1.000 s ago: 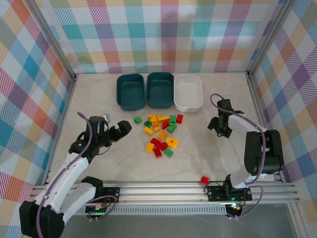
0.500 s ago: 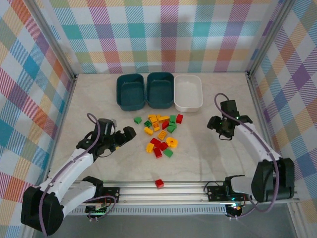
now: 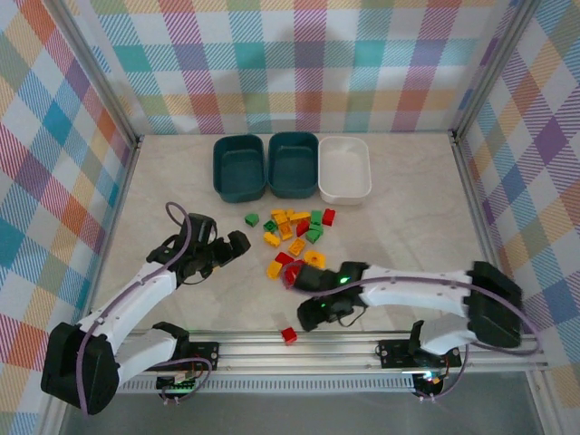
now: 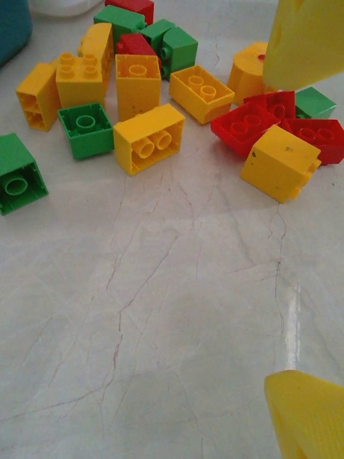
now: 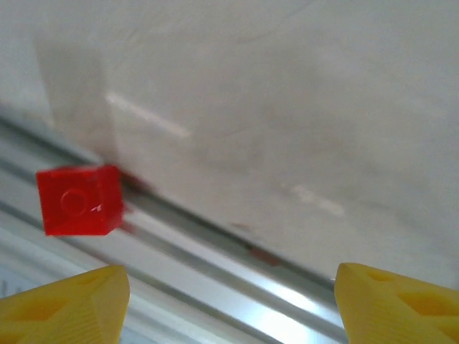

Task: Sort the legos into containers by color

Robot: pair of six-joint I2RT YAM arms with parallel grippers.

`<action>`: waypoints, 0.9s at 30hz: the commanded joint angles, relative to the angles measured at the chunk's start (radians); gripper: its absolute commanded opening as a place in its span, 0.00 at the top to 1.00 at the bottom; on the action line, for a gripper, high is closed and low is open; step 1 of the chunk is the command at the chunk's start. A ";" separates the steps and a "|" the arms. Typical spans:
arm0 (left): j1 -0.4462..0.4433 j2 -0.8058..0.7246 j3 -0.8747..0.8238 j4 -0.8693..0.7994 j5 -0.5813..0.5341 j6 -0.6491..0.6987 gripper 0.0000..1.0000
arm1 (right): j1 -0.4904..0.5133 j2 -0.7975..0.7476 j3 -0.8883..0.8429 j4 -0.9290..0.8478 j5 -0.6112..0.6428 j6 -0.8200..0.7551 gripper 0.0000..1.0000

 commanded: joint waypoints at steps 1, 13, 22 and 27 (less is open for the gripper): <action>-0.001 -0.026 0.038 -0.036 -0.025 0.008 0.00 | 0.071 0.118 0.106 0.035 -0.010 0.021 0.23; 0.016 -0.120 0.020 -0.088 -0.032 0.022 0.00 | 0.085 0.352 0.259 0.015 0.010 0.034 0.34; 0.025 -0.111 0.006 -0.082 -0.018 0.035 0.00 | 0.108 0.398 0.255 -0.013 0.002 0.076 0.50; 0.028 -0.110 -0.004 -0.078 -0.015 0.040 0.00 | 0.109 0.387 0.263 -0.010 0.008 0.072 0.67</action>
